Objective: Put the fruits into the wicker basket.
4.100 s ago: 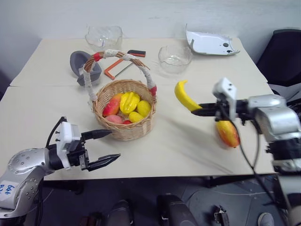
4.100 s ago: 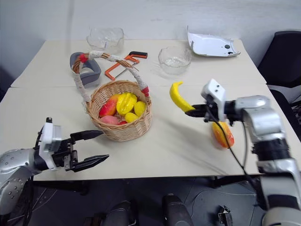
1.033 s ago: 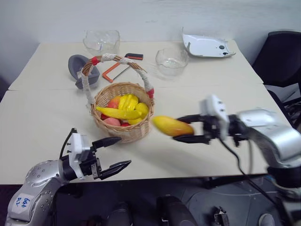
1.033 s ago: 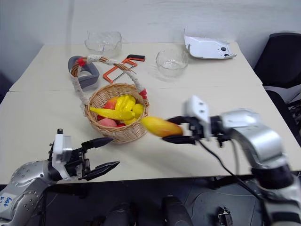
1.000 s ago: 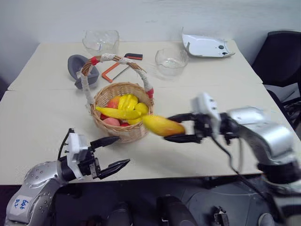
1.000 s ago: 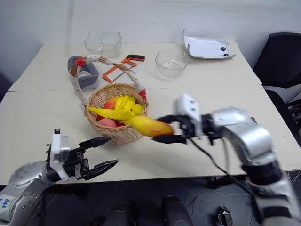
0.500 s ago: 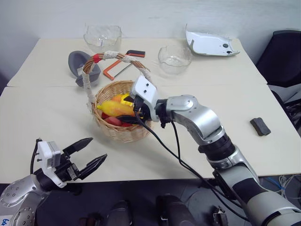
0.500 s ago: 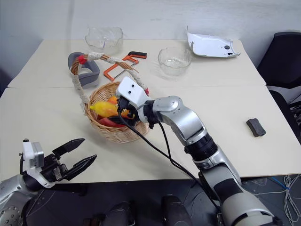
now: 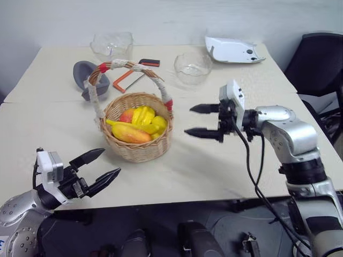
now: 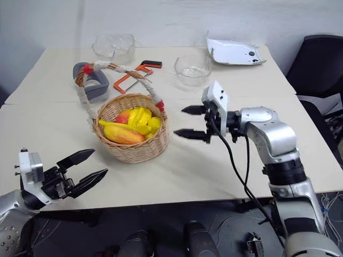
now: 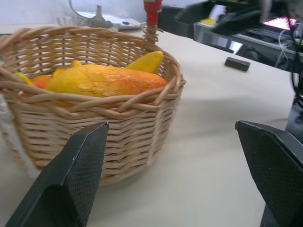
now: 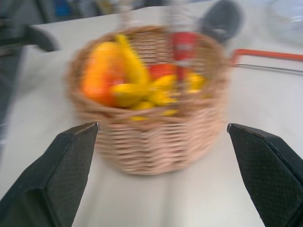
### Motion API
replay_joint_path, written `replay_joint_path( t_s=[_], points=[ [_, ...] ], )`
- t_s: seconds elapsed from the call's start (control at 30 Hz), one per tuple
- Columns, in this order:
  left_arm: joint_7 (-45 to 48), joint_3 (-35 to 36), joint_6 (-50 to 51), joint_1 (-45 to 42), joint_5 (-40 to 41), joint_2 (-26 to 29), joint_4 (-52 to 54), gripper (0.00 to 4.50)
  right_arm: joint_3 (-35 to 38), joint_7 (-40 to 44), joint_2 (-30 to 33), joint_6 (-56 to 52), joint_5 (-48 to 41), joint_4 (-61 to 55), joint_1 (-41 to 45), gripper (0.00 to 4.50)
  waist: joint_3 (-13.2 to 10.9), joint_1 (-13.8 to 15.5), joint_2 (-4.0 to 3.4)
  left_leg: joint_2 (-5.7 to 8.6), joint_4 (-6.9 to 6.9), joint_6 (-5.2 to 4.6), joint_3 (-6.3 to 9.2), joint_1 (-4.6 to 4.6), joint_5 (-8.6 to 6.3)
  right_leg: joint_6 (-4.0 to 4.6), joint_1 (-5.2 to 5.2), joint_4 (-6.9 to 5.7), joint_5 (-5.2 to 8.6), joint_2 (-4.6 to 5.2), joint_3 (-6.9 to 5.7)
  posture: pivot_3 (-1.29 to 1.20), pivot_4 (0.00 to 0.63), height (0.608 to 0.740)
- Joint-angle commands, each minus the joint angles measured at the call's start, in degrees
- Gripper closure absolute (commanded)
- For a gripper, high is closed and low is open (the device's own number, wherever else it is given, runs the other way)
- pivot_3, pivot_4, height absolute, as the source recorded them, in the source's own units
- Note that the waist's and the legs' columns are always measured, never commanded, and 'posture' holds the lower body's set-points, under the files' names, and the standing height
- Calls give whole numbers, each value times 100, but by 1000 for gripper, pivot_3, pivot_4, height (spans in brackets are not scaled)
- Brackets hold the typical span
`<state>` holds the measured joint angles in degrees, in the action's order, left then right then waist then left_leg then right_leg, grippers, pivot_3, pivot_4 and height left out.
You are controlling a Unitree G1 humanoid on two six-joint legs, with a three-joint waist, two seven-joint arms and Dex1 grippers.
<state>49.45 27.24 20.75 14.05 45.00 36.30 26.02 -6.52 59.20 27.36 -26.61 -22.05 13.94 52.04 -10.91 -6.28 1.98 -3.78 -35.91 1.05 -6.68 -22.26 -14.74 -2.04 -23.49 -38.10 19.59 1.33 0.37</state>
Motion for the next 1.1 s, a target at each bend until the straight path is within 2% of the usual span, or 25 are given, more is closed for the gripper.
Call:
replay_joint_path(
  t_s=[0.03, 0.13, 0.23, 0.47, 0.6, 0.73, 0.93, 1.1],
  points=[
    [35, 38, -11, -138, 82, 51, -32, 0, -59, 178, -482, 681, 142, 678, 535, 50, -1, -2, -2, -2, 1, 3, 1, 0, 2, 0, -2, -6, 0, -1, -1, 0, 150, 740],
    [62, 14, -32, -192, 36, 34, -83, 0, -235, 439, -906, 1031, 340, 1269, 899, 50, -1, 7, -2, -4, 3, 13, 2, -6, 2, -2, -8, -7, 2, -2, -1, 0, 150, 740],
    [72, -15, -62, -205, 6, 12, -103, 0, -440, 810, -1118, 1284, 531, 1667, 1114, 606, -1, 12, -2, -3, -2, 10, 0, -14, -4, -5, -9, 1, 1, 5, -3, 0, 150, 740],
    [34, -45, -111, -158, -50, -39, -78, 0, -366, 1114, -1167, 1338, 582, 1841, 1173, 3050, -1, 104, -2, 1, -4, 6, 0, -19, -17, -8, -8, 12, -1, 15, -7, 0, 150, 740],
    [72, -105, -168, -194, -102, -48, -130, 0, -212, 1132, -910, 1343, 500, 1286, 708, 4274, -1, 142, -3, -1, -2, 9, 1, -17, -18, -7, -8, 12, 0, 14, -10, 0, 150, 740],
    [211, -320, -209, -475, -190, 14, -344, 0, 228, 901, -587, 936, 78, 1, 50, 4346, -2, 195, -3, 0, -2, 10, 4, -19, -20, -7, -6, 15, 0, 14, -11, 0, 150, 740],
    [526, -638, -223, -1037, -315, 100, -799, 0, 1461, -326, -39, -492, -858, -2070, -860, 4346, -3, 186, -5, -1, -5, 10, 6, -26, -20, -8, -8, 15, -1, 14, -16, 0, 150, 740],
    [834, -1121, -206, -1711, -449, 56, -1298, 0, 2625, -1313, 718, -871, -808, -3007, -1892, 4346, -3, 284, -5, -1, -3, 12, 6, -23, -19, -9, -5, 22, 1, 12, -17, 0, 150, 740]
  ],
)
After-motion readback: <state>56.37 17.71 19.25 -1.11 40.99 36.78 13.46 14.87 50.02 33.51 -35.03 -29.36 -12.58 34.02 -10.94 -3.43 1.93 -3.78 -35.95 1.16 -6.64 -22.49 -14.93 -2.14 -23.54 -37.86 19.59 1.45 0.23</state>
